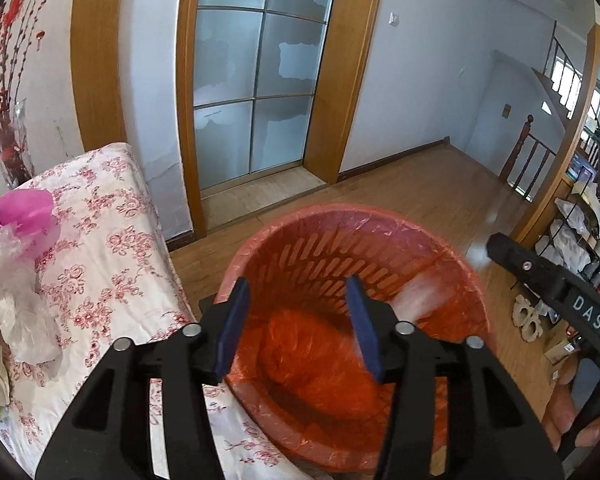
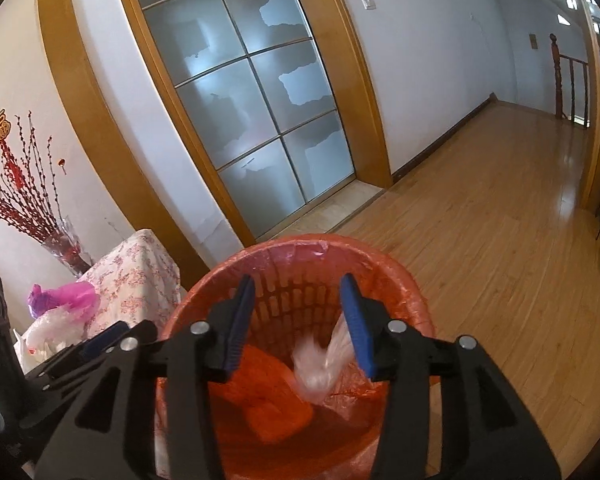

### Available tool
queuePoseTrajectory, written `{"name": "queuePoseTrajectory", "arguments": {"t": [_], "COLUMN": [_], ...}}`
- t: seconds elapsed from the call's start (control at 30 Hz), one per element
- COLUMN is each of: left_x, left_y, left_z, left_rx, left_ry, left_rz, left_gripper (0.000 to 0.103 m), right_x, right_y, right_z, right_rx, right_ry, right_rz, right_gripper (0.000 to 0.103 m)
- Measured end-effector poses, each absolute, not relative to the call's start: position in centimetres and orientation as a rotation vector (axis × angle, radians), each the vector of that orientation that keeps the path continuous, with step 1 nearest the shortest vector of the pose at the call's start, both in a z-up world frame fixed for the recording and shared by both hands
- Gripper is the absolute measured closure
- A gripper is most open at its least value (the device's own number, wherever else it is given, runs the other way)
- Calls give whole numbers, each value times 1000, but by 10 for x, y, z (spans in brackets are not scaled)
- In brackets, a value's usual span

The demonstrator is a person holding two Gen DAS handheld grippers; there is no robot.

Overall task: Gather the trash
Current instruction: 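Carry both bags over the orange wastebasket and open both tools to drop them, then return both tools to the table of bags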

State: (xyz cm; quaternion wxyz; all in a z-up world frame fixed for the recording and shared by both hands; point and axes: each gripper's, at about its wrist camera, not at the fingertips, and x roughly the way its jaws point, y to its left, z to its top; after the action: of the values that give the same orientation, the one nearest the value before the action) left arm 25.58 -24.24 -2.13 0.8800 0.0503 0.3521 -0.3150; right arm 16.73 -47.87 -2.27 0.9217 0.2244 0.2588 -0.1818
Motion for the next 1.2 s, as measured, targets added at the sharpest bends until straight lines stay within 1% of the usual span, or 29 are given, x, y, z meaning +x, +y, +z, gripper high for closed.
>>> {"name": "queuePoseTrajectory", "arguments": {"t": [0.23, 0.37, 0.47, 0.53, 0.63, 0.8, 1.2], "left_x": [259, 253, 248, 242, 234, 227, 236], "left_y": [-218, -197, -177, -158, -130, -72, 105], "left_z": [-17, -10, -5, 1, 8, 12, -13], "left_rx": [105, 108, 111, 112, 114, 111, 28], "left_ry": [715, 698, 681, 662, 631, 611, 677], "left_rz": [-581, -536, -497, -464, -406, -293, 2], "left_gripper": [43, 39, 34, 29, 21, 20, 20], "right_x": [158, 157, 157, 156, 158, 163, 185], "right_y": [-476, -466, -451, -442, -423, -386, -288], "right_z": [-20, -14, -10, -6, -1, 4, -6], "right_rx": [407, 380, 345, 330, 313, 279, 220], "right_ry": [522, 522, 522, 524, 526, 535, 596], "right_rz": [-422, -421, -408, -393, -364, -303, -146], "right_gripper": [44, 42, 41, 41, 37, 36, 36]}}
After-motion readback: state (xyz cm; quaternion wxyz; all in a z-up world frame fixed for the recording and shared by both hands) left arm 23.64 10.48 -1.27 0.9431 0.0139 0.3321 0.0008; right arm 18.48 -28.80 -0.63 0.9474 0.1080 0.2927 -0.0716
